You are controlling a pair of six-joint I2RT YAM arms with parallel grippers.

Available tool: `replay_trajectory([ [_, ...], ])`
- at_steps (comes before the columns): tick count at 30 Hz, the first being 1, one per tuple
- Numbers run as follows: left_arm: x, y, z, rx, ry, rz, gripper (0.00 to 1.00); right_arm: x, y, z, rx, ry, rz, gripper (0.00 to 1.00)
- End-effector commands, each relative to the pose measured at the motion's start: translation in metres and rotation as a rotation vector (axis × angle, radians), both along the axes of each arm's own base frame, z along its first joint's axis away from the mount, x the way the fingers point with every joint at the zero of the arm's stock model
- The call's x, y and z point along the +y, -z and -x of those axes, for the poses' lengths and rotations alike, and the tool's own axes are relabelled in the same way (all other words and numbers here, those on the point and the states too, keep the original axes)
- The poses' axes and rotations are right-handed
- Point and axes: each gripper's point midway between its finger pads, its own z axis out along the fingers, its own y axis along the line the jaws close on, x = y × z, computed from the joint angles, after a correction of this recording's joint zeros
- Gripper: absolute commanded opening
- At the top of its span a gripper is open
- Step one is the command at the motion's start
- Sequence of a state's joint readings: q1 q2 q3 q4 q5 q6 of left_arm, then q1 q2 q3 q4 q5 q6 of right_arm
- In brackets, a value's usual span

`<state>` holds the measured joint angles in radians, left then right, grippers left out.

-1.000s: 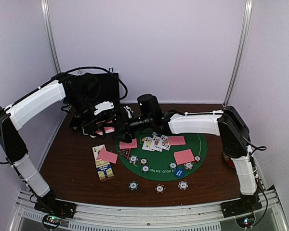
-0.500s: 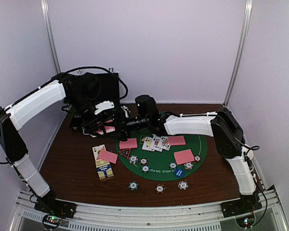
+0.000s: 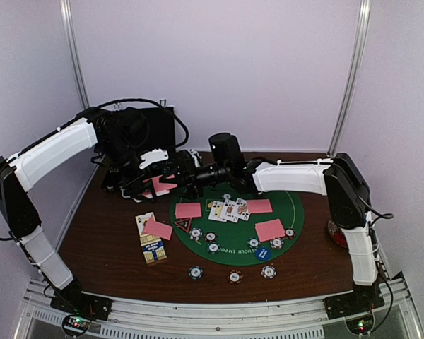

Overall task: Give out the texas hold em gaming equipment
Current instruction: Place the poker card on the face-down deck piles.

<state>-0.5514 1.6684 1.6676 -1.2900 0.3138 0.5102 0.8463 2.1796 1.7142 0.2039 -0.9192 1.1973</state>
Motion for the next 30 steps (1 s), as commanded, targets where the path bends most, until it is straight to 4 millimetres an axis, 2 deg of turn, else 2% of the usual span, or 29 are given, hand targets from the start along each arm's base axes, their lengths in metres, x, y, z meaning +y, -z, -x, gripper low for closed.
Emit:
replay_trajectory([
  [1,-0.003,-0.011,-0.004,-0.030,-0.001,0.027,0.00,-0.011,-0.022,0.001,-0.030,0.013,-0.006,0.50],
  [8,-0.001,-0.007,-0.005,-0.030,-0.003,0.012,0.00,-0.016,-0.049,0.005,-0.046,0.017,-0.051,0.42],
  [12,0.000,-0.007,-0.005,-0.033,-0.002,0.007,0.00,-0.017,-0.056,0.007,-0.038,0.017,-0.083,0.38],
  [21,0.002,-0.006,-0.006,-0.041,-0.005,-0.004,0.00,-0.018,-0.053,0.010,-0.018,0.003,-0.082,0.09],
  [24,0.004,-0.004,-0.006,-0.041,-0.004,-0.015,0.00,-0.024,-0.055,0.007,-0.019,0.011,-0.081,0.00],
  [30,0.007,0.001,-0.006,-0.046,-0.007,-0.033,0.00,-0.054,-0.061,-0.007,-0.032,0.059,-0.079,0.00],
])
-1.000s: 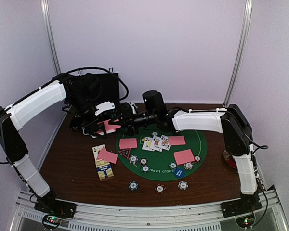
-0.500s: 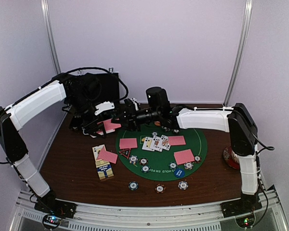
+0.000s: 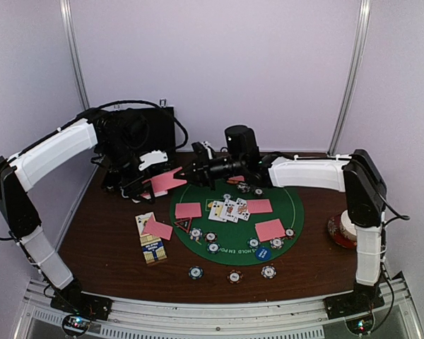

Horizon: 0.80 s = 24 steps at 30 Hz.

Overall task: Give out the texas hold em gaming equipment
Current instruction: Place the poker card on the face-down deck piles, then place the poker card in the community card area.

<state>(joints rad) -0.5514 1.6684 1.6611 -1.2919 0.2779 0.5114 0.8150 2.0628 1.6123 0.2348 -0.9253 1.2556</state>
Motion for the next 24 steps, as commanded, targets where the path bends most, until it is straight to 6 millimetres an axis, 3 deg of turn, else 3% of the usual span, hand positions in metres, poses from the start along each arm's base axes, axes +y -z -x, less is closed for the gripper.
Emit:
replay_trajectory([
  [1,0.002,-0.003,-0.004,-0.036,0.002,0.000,0.00,-0.034,-0.033,-0.010,-0.062,0.036,-0.045,0.00],
  [8,0.003,-0.001,-0.005,-0.042,-0.003,-0.009,0.00,-0.095,-0.016,-0.028,-0.051,0.124,0.014,0.00],
  [12,0.005,0.000,-0.006,-0.043,-0.003,-0.014,0.00,-0.145,0.004,-0.043,-0.049,0.201,0.095,0.00],
  [17,0.006,0.001,-0.006,-0.039,-0.010,-0.013,0.00,-0.214,0.066,-0.062,-0.045,0.284,0.341,0.00],
  [24,0.007,-0.001,-0.005,-0.038,-0.014,-0.006,0.00,-0.261,0.144,-0.068,0.003,0.320,0.539,0.00],
])
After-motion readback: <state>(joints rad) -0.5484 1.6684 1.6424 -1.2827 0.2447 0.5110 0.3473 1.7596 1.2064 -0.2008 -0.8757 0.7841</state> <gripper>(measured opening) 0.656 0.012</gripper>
